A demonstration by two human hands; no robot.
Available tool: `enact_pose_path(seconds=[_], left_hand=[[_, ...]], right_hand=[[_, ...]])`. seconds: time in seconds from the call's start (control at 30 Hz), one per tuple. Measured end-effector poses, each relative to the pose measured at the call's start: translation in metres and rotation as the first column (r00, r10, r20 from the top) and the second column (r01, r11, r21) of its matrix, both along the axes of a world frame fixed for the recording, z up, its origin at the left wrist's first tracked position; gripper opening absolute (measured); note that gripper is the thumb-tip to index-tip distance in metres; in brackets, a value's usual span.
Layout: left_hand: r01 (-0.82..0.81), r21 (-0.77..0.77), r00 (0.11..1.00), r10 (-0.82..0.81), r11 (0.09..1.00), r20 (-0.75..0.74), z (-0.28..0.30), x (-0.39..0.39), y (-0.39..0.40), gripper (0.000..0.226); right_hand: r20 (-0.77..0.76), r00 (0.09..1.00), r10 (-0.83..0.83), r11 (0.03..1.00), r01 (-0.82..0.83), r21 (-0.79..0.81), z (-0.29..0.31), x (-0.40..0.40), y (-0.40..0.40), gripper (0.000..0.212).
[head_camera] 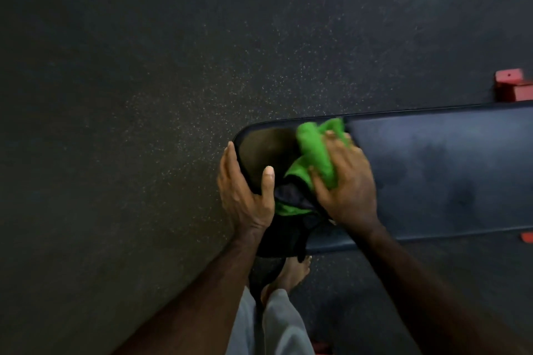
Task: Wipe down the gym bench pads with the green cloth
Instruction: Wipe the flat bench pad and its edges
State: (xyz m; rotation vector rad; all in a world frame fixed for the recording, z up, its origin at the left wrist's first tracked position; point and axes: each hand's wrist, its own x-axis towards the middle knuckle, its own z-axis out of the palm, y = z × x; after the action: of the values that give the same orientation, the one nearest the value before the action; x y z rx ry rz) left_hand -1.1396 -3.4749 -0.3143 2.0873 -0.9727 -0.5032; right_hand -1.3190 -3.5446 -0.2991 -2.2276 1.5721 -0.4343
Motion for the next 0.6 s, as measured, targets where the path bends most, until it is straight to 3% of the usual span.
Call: enact_pose_path(seconds=[0.07,0.13,0.2,0.27,0.3,0.33,0.4,0.47,0.5,0.53,0.6], left_hand=[[0.002,0.005,1.0,-0.002,1.0,-0.011,0.001,-0.001,-0.001,0.091],[0.0,0.01,1.0,0.0,1.0,0.003,-0.001,-0.001,0.0,0.091],[0.004,0.005,1.0,-0.004,1.0,0.008,-0.001,-0.001,-0.001,0.09],[-0.004,0.012,1.0,0.004,1.0,0.004,-0.001,-0.001,-0.002,0.09],[-0.009,0.017,1.0,0.009,1.0,0.002,-0.001,-0.001,-0.002,0.09],[-0.014,0.027,1.0,0.014,1.0,-0.004,-0.001,-0.002,-0.002,0.09],[-0.018,0.062,1.0,0.019,0.998,-0.019,0.0,-0.003,-0.002,0.089],[-0.017,0.088,1.0,0.019,0.996,-0.018,0.001,-0.005,-0.002,0.086],[-0.02,0.097,1.0,0.021,0.995,-0.011,0.001,-0.004,-0.003,0.085],[-0.023,0.109,1.0,0.024,0.994,-0.007,0.001,-0.005,-0.003,0.083],[-0.037,0.125,0.999,0.037,0.991,0.007,0.001,-0.004,-0.004,0.081]], right_hand=[[0.079,0.933,-0.35,0.937,0.349,0.034,0.001,-0.005,0.018,0.068],[0.039,0.922,-0.386,0.92,0.382,0.083,0.002,0.007,0.053,0.074],[-0.023,0.998,-0.062,0.99,0.065,0.125,0.004,0.007,0.088,0.082],[-0.077,0.952,0.296,0.95,-0.285,0.13,0.006,-0.019,0.087,0.085],[-0.113,0.927,0.358,0.931,-0.344,0.122,0.005,-0.034,0.079,0.085],[-0.125,0.945,0.301,0.952,-0.289,0.104,0.004,-0.047,0.073,0.083],[-0.047,0.996,-0.078,0.994,0.081,0.075,0.004,-0.054,0.07,0.076],[-0.024,0.922,-0.386,0.914,0.386,0.122,0.006,-0.029,0.084,0.076],[-0.04,0.911,-0.411,0.9,0.412,0.144,0.007,-0.012,0.092,0.079],[-0.06,0.941,-0.332,0.929,0.338,0.153,0.008,-0.002,0.101,0.082],[-0.08,0.995,0.059,0.984,-0.044,0.172,0.008,-0.005,0.105,0.086]])
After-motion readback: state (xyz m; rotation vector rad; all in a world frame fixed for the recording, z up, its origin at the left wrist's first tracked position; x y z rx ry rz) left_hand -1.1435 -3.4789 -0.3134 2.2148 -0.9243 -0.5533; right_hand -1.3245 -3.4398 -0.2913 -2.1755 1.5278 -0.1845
